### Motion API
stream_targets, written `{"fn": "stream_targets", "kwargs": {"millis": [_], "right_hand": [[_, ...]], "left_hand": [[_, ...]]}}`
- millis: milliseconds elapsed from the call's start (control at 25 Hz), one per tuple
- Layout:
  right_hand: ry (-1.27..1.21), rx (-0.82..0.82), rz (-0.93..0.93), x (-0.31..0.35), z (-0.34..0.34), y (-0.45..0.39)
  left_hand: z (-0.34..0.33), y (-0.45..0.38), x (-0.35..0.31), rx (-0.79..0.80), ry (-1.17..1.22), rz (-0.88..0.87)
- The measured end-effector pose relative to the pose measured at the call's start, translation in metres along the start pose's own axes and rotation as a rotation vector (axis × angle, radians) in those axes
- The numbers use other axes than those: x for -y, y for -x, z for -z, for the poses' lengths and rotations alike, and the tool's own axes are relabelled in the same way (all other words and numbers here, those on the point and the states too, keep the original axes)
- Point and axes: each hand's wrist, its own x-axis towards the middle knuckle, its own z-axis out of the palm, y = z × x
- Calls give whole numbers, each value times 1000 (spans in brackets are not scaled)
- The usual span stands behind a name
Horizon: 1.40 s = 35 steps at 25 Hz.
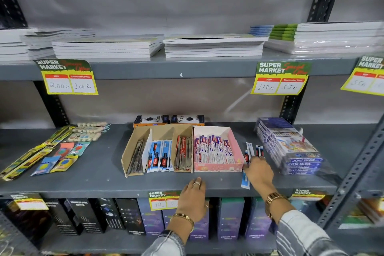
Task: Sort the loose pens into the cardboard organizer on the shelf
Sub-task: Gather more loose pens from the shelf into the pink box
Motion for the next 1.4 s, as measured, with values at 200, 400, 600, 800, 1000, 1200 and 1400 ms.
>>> {"fn": "stream_targets", "kwargs": {"millis": [200,400,600,800,1000,1200,1400], "right_hand": [[113,50,-20,10,-4,-7],[132,74,-14,11,1,-15],[188,73,95,4,0,-15],[403,29,245,2,-3,-12],[494,20,311,-1,-2,-9],[167,-124,92,-7,9,-3],[-363,-274,-132,-4,22,-4]], "left_hand": [[2,0,-2,56,-11,13],[7,0,-1,76,22,2],[4,1,-1,77,6,5],[-1,6,-4,83,-45,-1],[-2,5,-3,92,-37,-1],[-3,4,-2,94,-42,-2],[-4,5,-2,97,-57,3]]}}
